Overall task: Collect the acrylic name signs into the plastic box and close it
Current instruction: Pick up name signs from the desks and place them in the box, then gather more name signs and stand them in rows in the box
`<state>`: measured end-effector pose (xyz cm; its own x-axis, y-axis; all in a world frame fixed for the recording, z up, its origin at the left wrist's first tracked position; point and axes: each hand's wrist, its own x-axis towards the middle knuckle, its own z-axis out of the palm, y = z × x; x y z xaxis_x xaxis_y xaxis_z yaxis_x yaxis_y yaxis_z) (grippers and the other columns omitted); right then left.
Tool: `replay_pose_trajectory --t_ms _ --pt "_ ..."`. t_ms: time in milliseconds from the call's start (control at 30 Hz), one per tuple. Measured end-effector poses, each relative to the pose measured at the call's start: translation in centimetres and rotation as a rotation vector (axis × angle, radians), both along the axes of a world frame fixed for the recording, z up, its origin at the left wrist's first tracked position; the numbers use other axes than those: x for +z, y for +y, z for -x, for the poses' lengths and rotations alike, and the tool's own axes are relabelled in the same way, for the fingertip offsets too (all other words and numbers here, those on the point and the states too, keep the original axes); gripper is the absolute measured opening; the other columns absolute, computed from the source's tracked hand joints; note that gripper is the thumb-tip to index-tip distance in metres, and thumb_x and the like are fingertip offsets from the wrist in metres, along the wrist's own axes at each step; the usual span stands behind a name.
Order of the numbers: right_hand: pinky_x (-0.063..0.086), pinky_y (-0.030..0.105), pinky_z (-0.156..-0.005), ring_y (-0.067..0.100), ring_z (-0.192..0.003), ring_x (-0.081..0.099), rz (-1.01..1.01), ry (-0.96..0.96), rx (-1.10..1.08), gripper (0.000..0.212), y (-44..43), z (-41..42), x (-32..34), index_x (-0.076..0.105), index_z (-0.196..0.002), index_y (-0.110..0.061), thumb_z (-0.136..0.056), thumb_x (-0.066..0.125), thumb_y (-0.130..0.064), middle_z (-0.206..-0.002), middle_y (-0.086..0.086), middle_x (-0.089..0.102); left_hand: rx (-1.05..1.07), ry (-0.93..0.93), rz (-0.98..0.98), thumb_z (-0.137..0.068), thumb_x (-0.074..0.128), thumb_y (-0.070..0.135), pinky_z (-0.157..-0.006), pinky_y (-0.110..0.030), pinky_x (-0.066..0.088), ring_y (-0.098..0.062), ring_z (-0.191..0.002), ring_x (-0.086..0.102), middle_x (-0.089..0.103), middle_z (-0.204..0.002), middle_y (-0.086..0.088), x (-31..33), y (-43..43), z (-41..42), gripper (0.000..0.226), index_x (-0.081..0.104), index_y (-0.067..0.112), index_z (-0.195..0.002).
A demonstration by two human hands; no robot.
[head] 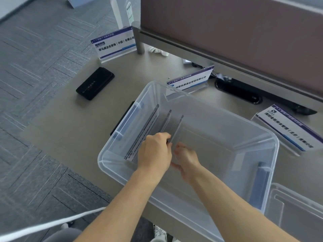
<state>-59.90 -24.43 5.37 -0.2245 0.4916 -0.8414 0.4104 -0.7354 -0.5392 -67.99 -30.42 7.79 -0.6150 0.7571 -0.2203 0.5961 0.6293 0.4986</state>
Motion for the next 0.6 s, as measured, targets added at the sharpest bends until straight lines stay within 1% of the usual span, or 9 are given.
replay_pose_trajectory --t_ms 100,233,267,333,400,433,500,533,600 --pt "0.046 0.04 -0.079 0.014 -0.062 0.042 -0.002 0.005 0.001 0.043 -0.1 -0.1 0.1 0.046 -0.062 -0.024 -0.096 0.036 0.001 -0.033 -0.018 0.047 0.008 0.01 -0.004 -0.097 0.065 0.026 -0.069 -0.031 0.057 -0.023 -0.087 0.073 0.079 -0.095 0.001 -0.2 -0.1 -0.1 0.021 0.074 0.022 -0.116" --pt "0.051 0.045 -0.091 0.013 -0.061 0.041 0.001 0.013 0.012 0.044 -0.1 -0.2 -0.4 0.044 -0.063 -0.026 -0.095 0.034 0.002 -0.033 -0.02 0.046 0.015 0.004 -0.029 -0.097 0.065 0.027 -0.078 -0.038 0.061 -0.024 -0.094 0.075 0.08 -0.102 -0.001 -0.5 -0.3 -0.2 0.029 0.072 0.023 -0.125" --pt "0.051 0.046 -0.09 0.013 -0.063 0.041 0.009 0.018 0.012 0.043 -0.1 -0.2 -0.7 0.046 -0.064 -0.027 -0.094 0.033 0.002 -0.036 -0.019 0.048 0.01 0.009 -0.031 -0.097 0.065 0.027 -0.078 -0.037 0.061 -0.023 -0.094 0.075 0.08 -0.102 -0.001 -0.6 -0.3 -0.2 0.029 0.072 0.022 -0.125" --pt "0.047 0.043 -0.082 0.014 -0.067 0.043 0.013 0.049 0.017 0.036 -0.3 -0.1 -0.9 0.058 -0.078 -0.023 -0.094 0.035 0.0 -0.054 -0.012 0.059 -0.005 0.01 -0.023 -0.097 0.066 0.028 -0.079 -0.037 0.061 -0.023 -0.095 0.075 0.08 -0.104 -0.002 -0.5 -0.3 -0.2 0.03 0.071 0.021 -0.126" --pt "0.043 0.037 -0.082 0.011 -0.073 0.046 -0.006 0.053 0.006 0.026 -0.4 -0.2 0.0 0.059 -0.104 -0.018 -0.096 0.039 -0.004 -0.078 -0.007 0.055 -0.023 -0.004 -0.003 -0.096 0.066 0.033 -0.085 -0.041 0.06 -0.026 -0.104 0.073 0.078 -0.11 -0.005 0.2 -0.2 0.0 0.038 0.067 0.02 -0.132" --pt "0.043 0.036 -0.083 0.009 -0.075 0.046 -0.019 0.043 0.002 0.027 -0.2 -0.4 0.9 0.056 -0.116 -0.018 -0.097 0.041 -0.005 -0.085 -0.009 0.052 -0.031 -0.01 0.005 -0.096 0.066 0.037 -0.089 -0.042 0.059 -0.028 -0.109 0.071 0.077 -0.115 -0.006 0.8 0.0 0.3 0.042 0.065 0.019 -0.134" --pt "0.045 0.035 -0.082 0.006 -0.076 0.047 -0.099 0.036 -0.009 0.046 1.1 -1.0 3.8 0.044 -0.142 -0.019 -0.097 0.042 -0.007 -0.099 -0.009 0.053 -0.039 -0.013 -0.036 -0.095 0.065 0.042 -0.095 -0.043 0.056 -0.029 -0.116 0.068 0.075 -0.121 -0.007 3.4 1.2 0.5 0.047 0.065 0.017 -0.135" --pt "0.046 0.033 -0.08 0.007 -0.078 0.05 -0.153 0.049 -0.016 0.055 1.8 -1.7 5.9 0.034 -0.151 -0.02 -0.098 0.042 -0.008 -0.114 -0.006 0.055 -0.051 -0.026 -0.083 -0.095 0.064 0.042 -0.097 -0.042 0.055 -0.028 -0.118 0.067 0.074 -0.123 -0.006 5.4 2.0 0.5 0.046 0.066 0.017 -0.133" --pt "0.049 0.03 -0.084 0.014 -0.103 0.057 -0.282 0.123 -0.069 0.063 3.9 -4.4 10.9 0.021 -0.158 -0.025 -0.1 0.044 -0.013 -0.147 0.0 0.044 -0.082 -0.072 -0.217 -0.096 0.063 0.042 -0.101 -0.037 0.053 -0.024 -0.121 0.065 0.073 -0.127 -0.004 10.9 4.5 -0.7 0.044 0.067 0.017 -0.132"
